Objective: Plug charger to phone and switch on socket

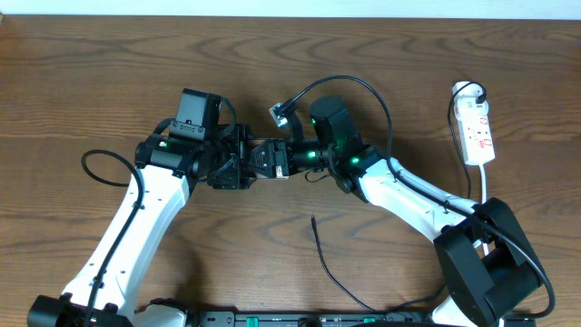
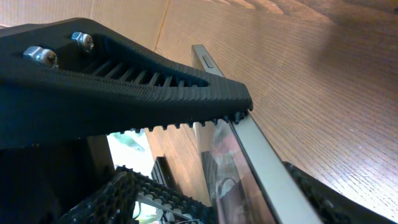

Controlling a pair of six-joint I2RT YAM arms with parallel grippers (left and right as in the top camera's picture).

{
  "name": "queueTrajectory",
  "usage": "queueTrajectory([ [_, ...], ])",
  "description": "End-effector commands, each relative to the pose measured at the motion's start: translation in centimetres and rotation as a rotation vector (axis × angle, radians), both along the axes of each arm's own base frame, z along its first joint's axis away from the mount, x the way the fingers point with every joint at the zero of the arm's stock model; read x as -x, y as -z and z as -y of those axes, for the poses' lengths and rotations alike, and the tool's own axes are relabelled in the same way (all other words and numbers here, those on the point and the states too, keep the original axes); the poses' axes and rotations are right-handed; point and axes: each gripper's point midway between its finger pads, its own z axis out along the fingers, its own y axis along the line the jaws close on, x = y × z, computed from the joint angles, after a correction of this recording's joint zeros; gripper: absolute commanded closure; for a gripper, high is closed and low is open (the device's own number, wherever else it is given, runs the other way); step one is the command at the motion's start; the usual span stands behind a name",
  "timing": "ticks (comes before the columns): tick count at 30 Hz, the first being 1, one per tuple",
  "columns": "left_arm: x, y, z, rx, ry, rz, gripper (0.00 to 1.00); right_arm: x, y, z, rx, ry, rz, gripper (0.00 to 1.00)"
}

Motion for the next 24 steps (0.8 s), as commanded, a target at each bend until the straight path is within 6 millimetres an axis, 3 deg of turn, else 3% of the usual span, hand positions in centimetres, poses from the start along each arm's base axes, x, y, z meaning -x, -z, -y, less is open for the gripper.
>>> queueTrajectory([
  [1, -0.2, -1.6, 0.7, 0.04, 0.015, 0.032, 0.93, 0.2, -0.3, -0.7, -0.003, -0.015, 0.023, 0.25],
  [7, -0.2, -1.5, 0.7, 0.04, 0.015, 0.032, 0.93, 0.2, -0.3, -0.7, -0.004, -0.014, 0.02, 0.24],
  [17, -0.4, -1.4, 0.3, 0.014, 0.001, 0.039, 0.93, 0.3, -0.3, -0.7, -0.001, -0.016, 0.016, 0.08],
  [24, -0.6, -1.1, -0.5, -0.034, -0.013, 0.046, 0.93, 0.4, -0.2, -0.7, 0.001, -0.016, 0.013, 0.06],
])
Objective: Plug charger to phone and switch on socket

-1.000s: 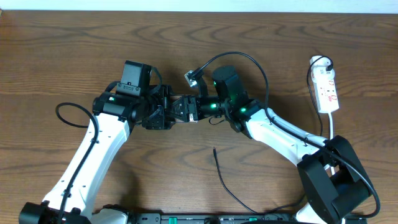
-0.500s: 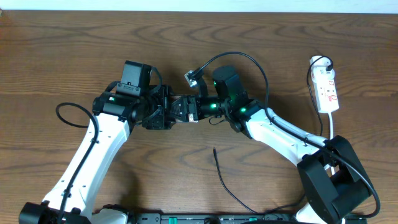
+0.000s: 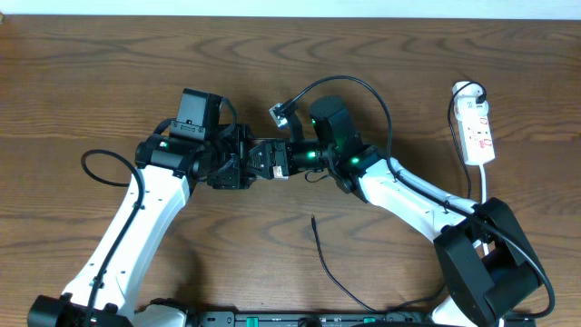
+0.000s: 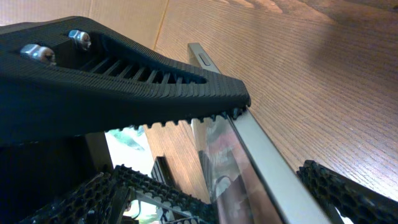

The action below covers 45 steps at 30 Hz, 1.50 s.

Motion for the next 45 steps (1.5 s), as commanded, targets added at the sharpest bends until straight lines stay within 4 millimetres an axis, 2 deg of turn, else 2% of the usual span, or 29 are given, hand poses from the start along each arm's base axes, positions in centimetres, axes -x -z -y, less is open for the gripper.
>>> queueTrajectory([
  [1, -0.44, -1.11, -0.27, -0.02, -0.006, 0.041, 0.93, 0.38, -0.23, -0.71, 0.0, -0.017, 0.014, 0.06],
  [4, -0.41, -1.14, -0.18, -0.015, -0.003, 0.04, 0.93, 0.47, -0.05, -0.64, 0.007, -0.017, 0.005, 0.06],
  [7, -0.23, -1.37, 0.42, 0.019, 0.015, 0.035, 0.92, 0.48, -0.01, -0.63, 0.008, -0.017, 0.004, 0.11],
  [12, -0.24, -1.47, 0.58, 0.028, 0.019, 0.037, 0.93, 0.49, -0.01, -0.63, 0.008, -0.017, 0.003, 0.38],
  [14, -0.25, -1.47, 0.58, 0.027, 0.019, 0.037, 0.92, 0.5, -0.02, -0.63, 0.008, -0.017, 0.001, 0.41],
  [17, -0.25, -1.47, 0.58, 0.028, 0.019, 0.037, 0.93, 0.65, -0.02, -0.75, 0.007, -0.016, -0.012, 0.52],
  [28, -0.24, -1.47, 0.58, 0.028, 0.02, 0.037, 0.93, 0.84, -0.02, -0.9, 0.007, -0.021, -0.011, 0.62],
  [32, -0.24, -1.47, 0.58, 0.028, 0.02, 0.037, 0.93, 0.88, -0.02, -0.94, 0.007, -0.022, -0.011, 0.6],
  [34, -0.24, -1.47, 0.58, 0.027, 0.02, 0.037, 0.93, 0.87, -0.02, -0.93, 0.007, -0.02, -0.015, 0.57],
  [38, -0.25, -1.46, 0.56, 0.026, 0.019, 0.037, 0.93, 0.84, -0.09, -0.95, 0.005, -0.017, -0.019, 0.2],
  [42, -0.27, -1.45, 0.53, 0.025, 0.018, 0.038, 0.93, 0.83, -0.09, -0.95, 0.004, -0.014, -0.026, 0.08],
  [45, -0.26, -1.45, 0.53, 0.025, 0.018, 0.037, 0.93, 0.81, -0.13, -0.97, 0.003, -0.015, -0.023, 0.04],
])
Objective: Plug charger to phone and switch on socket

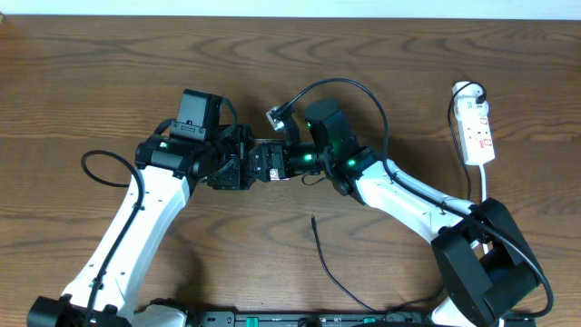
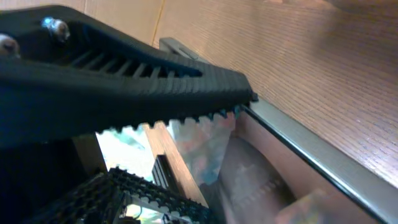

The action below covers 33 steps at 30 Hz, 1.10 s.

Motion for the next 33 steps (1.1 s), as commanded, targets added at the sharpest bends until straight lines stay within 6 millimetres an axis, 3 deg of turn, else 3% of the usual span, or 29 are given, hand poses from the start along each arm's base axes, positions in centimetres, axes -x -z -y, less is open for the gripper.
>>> queueTrajectory([
  [1, -0.4, -1.3, 0.4, 0.018, 0.013, 0.038, 0.93, 0.2, -0.6, -0.5, -0.012, -0.015, 0.007, 0.02],
  [33, -0.9, -1.3, -0.7, 0.014, -0.006, 0.046, 0.92, -0.9, -1.3, 1.3, -0.054, -0.021, -0.027, 0.01],
])
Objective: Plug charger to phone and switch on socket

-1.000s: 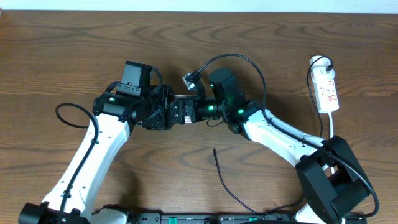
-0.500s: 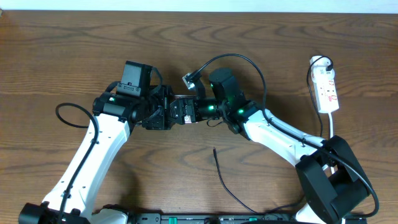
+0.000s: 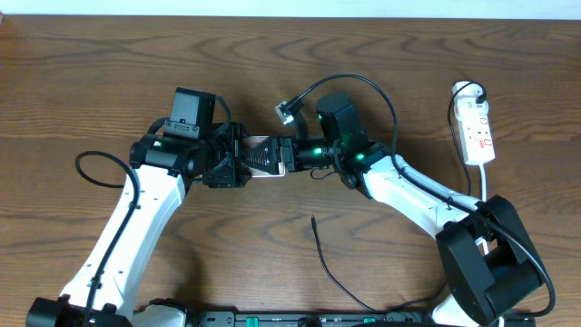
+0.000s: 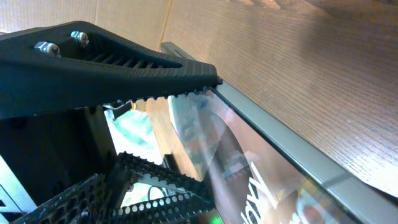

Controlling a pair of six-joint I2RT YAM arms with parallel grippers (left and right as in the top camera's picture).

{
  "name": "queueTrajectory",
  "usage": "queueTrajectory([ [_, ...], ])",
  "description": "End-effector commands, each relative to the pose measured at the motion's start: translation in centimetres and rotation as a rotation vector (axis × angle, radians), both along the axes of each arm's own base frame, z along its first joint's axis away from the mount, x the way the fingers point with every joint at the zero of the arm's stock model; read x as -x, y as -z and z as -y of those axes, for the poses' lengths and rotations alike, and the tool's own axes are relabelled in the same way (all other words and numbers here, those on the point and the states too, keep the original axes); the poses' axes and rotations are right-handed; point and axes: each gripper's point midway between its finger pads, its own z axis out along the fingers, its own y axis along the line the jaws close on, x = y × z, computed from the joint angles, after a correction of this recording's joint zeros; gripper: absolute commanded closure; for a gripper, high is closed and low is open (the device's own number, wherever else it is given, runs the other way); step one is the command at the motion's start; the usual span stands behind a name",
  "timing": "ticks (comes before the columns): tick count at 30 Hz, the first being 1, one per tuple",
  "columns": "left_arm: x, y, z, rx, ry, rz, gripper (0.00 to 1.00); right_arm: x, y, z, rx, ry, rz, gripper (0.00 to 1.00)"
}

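Note:
The phone [image 3: 264, 156] shows in the overhead view as a pale slab held above the table between both grippers. My right gripper [image 3: 287, 154] is on its right end. In the right wrist view the toothed upper finger [image 4: 155, 74] rests on the phone's metal edge [image 4: 280, 134], and the lower finger [image 4: 155, 183] crosses the glossy screen [image 4: 249, 168]. My left gripper [image 3: 240, 156] flanks the phone's left end; its grip cannot be made out. The black charger cable [image 3: 320, 243] lies loose on the table. The white socket strip [image 3: 477, 127] lies at the far right.
The right arm's own black cable [image 3: 363, 86] loops above the right wrist. The left arm's cable [image 3: 95, 168] curls at the left. The socket strip's white lead [image 3: 486, 186] runs toward the right arm's base [image 3: 486, 263].
My right gripper has moved a little right and my left gripper a little left. More of the phone shows between them. In the wrist view the screen faces the camera more and the fingers stand wider apart.
At the oldest two moments both grippers were close together on the phone at mid-table, with little change. Then the right gripper was further left against the left one. Now the two stand further apart with the phone's pale body exposed. Cable and socket strip have not moved.

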Motion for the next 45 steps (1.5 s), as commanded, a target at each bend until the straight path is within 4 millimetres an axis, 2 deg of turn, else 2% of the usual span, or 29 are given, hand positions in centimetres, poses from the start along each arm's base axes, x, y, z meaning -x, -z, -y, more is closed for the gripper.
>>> queueTrajectory([
  [1, -0.5, -1.3, 0.3, 0.016, 0.019, 0.043, 0.93, 0.0, -0.7, -0.1, -0.019, -0.015, -0.002, 0.01],
  [3, -0.5, -1.3, 0.3, 0.017, 0.019, 0.043, 0.93, 0.0, -0.7, -0.1, -0.019, -0.015, -0.002, 0.02],
  [7, -0.4, -1.4, 0.3, 0.02, 0.021, 0.042, 0.93, 0.0, -0.7, -0.1, -0.019, -0.015, -0.002, 0.24],
  [9, -0.3, -1.5, 0.6, 0.035, 0.029, 0.04, 0.92, 0.0, -0.7, -0.1, -0.019, -0.016, -0.002, 0.3],
  [17, -0.2, -1.7, 1.1, 0.065, 0.046, 0.04, 0.93, 0.0, -0.7, -0.2, -0.019, -0.015, -0.002, 0.38],
  [26, -0.1, -1.8, 1.3, 0.075, 0.055, 0.039, 0.93, 0.1, -0.7, -0.2, -0.021, -0.019, -0.004, 0.6],
  [45, -0.1, -1.8, 1.3, 0.074, 0.059, 0.041, 0.93, 0.2, -0.8, -0.2, -0.024, -0.025, -0.006, 0.82],
])
